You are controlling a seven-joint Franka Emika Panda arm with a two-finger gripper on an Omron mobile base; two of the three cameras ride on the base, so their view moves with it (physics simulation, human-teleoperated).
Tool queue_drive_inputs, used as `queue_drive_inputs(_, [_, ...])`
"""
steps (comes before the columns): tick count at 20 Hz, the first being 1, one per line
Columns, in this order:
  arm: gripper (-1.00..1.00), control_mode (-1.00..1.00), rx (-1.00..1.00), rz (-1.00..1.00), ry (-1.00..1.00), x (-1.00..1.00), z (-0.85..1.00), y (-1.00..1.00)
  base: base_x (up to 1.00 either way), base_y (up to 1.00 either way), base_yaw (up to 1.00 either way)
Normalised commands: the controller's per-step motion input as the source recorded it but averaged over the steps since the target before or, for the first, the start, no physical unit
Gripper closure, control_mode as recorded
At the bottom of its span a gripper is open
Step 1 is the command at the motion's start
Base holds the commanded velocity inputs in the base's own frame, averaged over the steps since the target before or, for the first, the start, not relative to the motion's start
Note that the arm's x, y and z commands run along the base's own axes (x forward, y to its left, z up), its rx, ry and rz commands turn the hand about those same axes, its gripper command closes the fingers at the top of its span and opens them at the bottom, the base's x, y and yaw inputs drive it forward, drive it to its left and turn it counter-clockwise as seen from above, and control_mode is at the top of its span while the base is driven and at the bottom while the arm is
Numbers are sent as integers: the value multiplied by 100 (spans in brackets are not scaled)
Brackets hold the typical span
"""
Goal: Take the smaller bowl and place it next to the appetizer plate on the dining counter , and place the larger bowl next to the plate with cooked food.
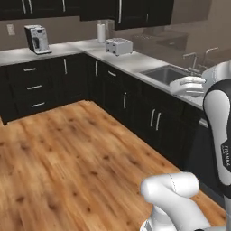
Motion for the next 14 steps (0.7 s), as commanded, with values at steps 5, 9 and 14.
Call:
queue_drive_inputs(5, [-100,100,0,0,0,0,0,0,98,70,-42])
queue_drive_inputs(9, [-100,100,0,0,0,0,0,0,100,79,-45])
queue_drive_inputs(14, [-100,100,0,0,0,0,0,0,89,83,-38])
